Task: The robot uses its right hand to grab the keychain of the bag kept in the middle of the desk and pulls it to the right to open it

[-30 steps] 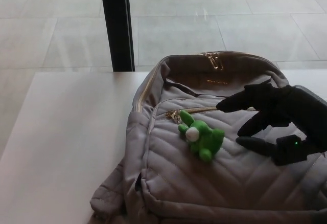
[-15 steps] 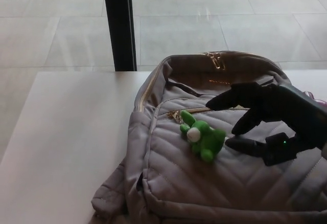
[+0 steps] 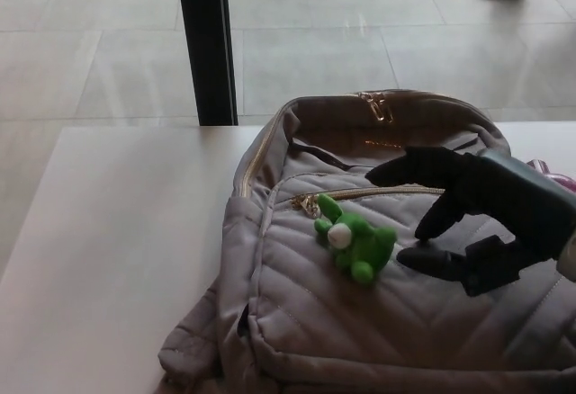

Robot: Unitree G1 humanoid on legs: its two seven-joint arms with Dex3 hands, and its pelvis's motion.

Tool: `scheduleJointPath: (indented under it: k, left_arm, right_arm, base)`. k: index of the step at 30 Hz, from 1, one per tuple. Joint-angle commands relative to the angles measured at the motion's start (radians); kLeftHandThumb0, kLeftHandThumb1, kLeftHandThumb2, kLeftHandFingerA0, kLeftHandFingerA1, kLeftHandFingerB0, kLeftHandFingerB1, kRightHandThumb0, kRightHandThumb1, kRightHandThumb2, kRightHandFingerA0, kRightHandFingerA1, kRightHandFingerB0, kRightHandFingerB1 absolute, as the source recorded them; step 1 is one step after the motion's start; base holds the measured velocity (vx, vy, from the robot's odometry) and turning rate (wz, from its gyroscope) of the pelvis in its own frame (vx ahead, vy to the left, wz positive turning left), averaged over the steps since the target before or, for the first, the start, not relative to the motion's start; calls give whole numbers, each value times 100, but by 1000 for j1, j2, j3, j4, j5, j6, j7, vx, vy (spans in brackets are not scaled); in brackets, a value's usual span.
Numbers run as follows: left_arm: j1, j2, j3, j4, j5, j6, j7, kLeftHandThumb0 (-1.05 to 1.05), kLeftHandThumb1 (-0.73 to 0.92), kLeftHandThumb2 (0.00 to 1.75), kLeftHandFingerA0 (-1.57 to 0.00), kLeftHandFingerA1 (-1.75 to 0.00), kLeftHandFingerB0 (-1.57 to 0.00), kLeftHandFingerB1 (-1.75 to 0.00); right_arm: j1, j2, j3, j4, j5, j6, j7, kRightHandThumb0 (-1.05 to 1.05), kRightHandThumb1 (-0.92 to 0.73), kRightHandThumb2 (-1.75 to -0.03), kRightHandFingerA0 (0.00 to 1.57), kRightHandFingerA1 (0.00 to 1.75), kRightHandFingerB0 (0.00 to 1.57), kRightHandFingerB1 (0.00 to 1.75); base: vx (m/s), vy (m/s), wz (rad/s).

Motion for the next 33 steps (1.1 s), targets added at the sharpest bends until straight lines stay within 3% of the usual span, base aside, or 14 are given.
scheduleJointPath:
  k: [1,2,3,6,7,11,12,13,15,16,28,29,30,33]
  left_arm:
    - [-1,19,-11,6,13,-17,23,-58,62,60,-61,-49,-54,-41]
    - [-3,17,-11,7,11,-17,24,-57,62,59,-61,-49,-55,-42]
    - [-2,17,-11,5,10,-17,21,-63,55,66,-57,-52,-50,-44]
    - [-5,19,-4,6,-2,-13,2,-63,55,65,-55,-52,-48,-44]
    - [-7,18,2,8,-9,-10,0,-62,54,64,-56,-52,-50,-44]
    - [-10,18,-7,-7,2,0,18,-58,62,59,-59,-48,-51,-41]
    - [-10,17,-8,-11,3,0,21,-61,50,87,-54,-60,-45,-53]
    - [-11,15,-7,-13,1,3,26,-57,62,59,-61,-49,-53,-41]
    - [-22,19,4,-2,-13,14,6,-57,62,59,-57,-49,-49,-41]
    - [-19,20,4,-8,-12,13,3,-57,63,59,-57,-49,-49,-41]
    - [-30,20,11,17,-12,-1,6,-61,61,59,-59,-53,-52,-42]
    - [-30,20,10,16,-11,-2,7,-62,49,87,-53,-62,-44,-54]
    - [-29,19,10,12,-10,-3,11,-61,61,60,-59,-52,-51,-42]
    - [-30,20,7,18,-6,-7,15,-61,62,59,-59,-50,-51,-41]
  right_arm:
    - [-53,0,57,13,-80,-2,47,-84,-68,-61,70,85,10,31]
    - [-57,-9,64,19,-91,-12,53,-88,-54,-93,70,82,3,27]
    - [-59,-15,70,24,-98,-17,58,-87,-68,-61,70,80,0,26]
    - [-77,-30,83,34,-115,-4,89,-91,-66,-61,67,82,0,5]
    - [-86,-37,91,34,-122,28,111,-99,-51,-93,64,82,0,1]
    - [-101,-55,108,44,-149,64,141,-97,-46,-92,78,80,0,0]
    - [-101,-60,109,49,-153,64,147,-94,-45,-91,77,76,0,0]
    - [-98,-68,111,60,-159,63,157,-92,-58,-57,80,73,0,1]
    - [-97,-79,115,69,-168,65,173,-87,-43,-93,92,85,0,4]
    - [-94,-78,115,71,-167,65,177,-99,-46,-71,83,85,0,13]
    - [-137,-6,168,44,-193,54,212,-84,-42,-83,86,87,5,17]
    - [-139,7,169,40,-194,58,210,-67,-32,-86,78,81,0,24]
    - [-141,23,172,37,-199,65,206,-70,-34,-86,77,81,0,22]
    - [-136,45,166,39,-211,67,197,-84,-44,-64,83,81,4,27]
  base:
    - [0,0,0]
    - [0,0,0]
    - [0,0,0]
    - [0,0,0]
    - [0,0,0]
    - [0,0,0]
    - [0,0,0]
    - [0,0,0]
    - [0,0,0]
    - [0,0,0]
    - [0,0,0]
    - [0,0,0]
    - [0,0,0]
    - [0,0,0]
